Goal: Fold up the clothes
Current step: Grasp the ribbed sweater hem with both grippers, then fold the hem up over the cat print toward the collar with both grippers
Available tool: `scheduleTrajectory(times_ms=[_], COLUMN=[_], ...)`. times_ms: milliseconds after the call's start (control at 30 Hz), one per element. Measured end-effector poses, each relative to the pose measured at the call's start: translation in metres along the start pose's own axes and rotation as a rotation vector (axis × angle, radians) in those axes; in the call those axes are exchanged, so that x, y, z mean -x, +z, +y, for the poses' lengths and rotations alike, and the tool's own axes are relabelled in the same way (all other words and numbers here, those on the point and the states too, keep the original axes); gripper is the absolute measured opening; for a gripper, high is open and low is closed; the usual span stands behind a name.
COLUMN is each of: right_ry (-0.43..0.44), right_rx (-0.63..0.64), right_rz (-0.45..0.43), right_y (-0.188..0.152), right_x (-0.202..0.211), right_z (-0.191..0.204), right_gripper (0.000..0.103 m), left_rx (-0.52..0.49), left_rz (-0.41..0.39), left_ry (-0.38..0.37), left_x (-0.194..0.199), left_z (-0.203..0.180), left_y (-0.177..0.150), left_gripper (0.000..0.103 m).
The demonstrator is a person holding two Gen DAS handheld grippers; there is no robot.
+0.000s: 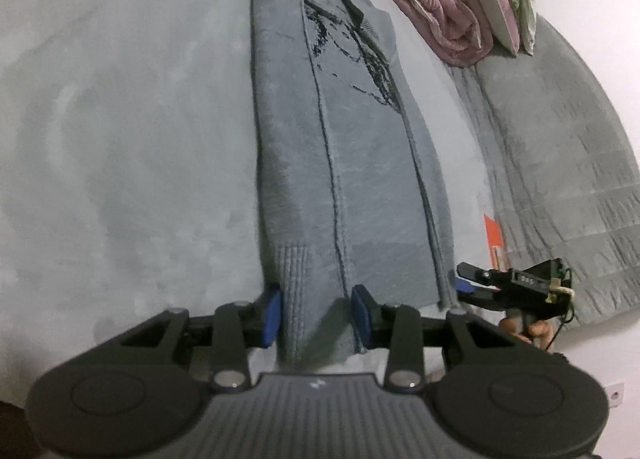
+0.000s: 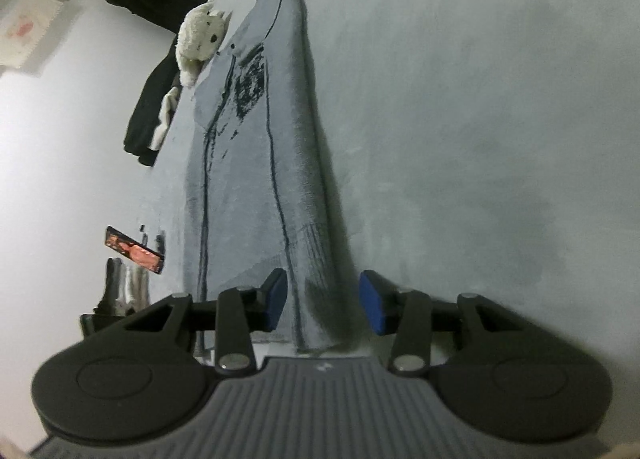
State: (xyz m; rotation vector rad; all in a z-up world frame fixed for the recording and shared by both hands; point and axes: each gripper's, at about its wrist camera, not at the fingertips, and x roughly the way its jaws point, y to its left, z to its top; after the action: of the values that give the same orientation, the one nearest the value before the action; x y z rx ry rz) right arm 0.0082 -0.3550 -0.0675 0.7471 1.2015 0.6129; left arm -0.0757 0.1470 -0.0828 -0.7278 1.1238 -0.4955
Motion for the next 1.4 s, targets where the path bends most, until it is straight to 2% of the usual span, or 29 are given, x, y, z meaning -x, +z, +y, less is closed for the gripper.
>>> scheduleTrajectory(times_ms=[100,167,233,267,367,700,900,1233,1400], right_ry=[0.011,0.019,0.019,0.017,0.030,0.075,0.087,0.086,0.087], right_rx=[0.029,0.057,0.066,0.064,0.053,0.073,0.065,-0.030,-0.072], right_rz=[0.017,0.040,0.065,0.078,0.074,0.032,0.006,-0.094,-0.099], right_y=[-0.001,-0.002,-0.003,-0.004,-0.004,0.006,0.028,0.078,0.096], right_x=[-0.006,-0.012,-0.017,-0.020,-0.016,-0.014,-0.024,-0.057,-0.079], right_z=[0.006,0.011,0.013,0.013,0.012,0.036,0.052,0.050,0.035], right_gripper=[0.045,0.042,0.029,0.020,0.015,0.015,0.015,0.015,0.015], left_rx=[-0.005,-0.004,-0.004,-0.003,0.004,0.030,0.125,0.266,0.314], left_rz=[0.013,0.037,0.055,0.054,0.040,-0.028,-0.086,-0.180,-0.200], left_ry=[-0.026,-0.047,-0.054,-0.054,-0.067,-0.174,-0.209,-0.204,-0.181], left_x=[-0.004,-0.007,-0.012,-0.013,-0.011,0.003,0.004,-0.013,-0.024], left_z=[-0.002,-0.003,-0.003,-0.003,-0.005,-0.018,-0.013,0.010,0.024], left_y=[-0.002,-0.004,-0.007,-0.008,-0.008,0.006,0.025,0.081,0.095], left_gripper=[0.036,0.029,0.017,0.015,0.011,0.010,0.010,0.010,0.010])
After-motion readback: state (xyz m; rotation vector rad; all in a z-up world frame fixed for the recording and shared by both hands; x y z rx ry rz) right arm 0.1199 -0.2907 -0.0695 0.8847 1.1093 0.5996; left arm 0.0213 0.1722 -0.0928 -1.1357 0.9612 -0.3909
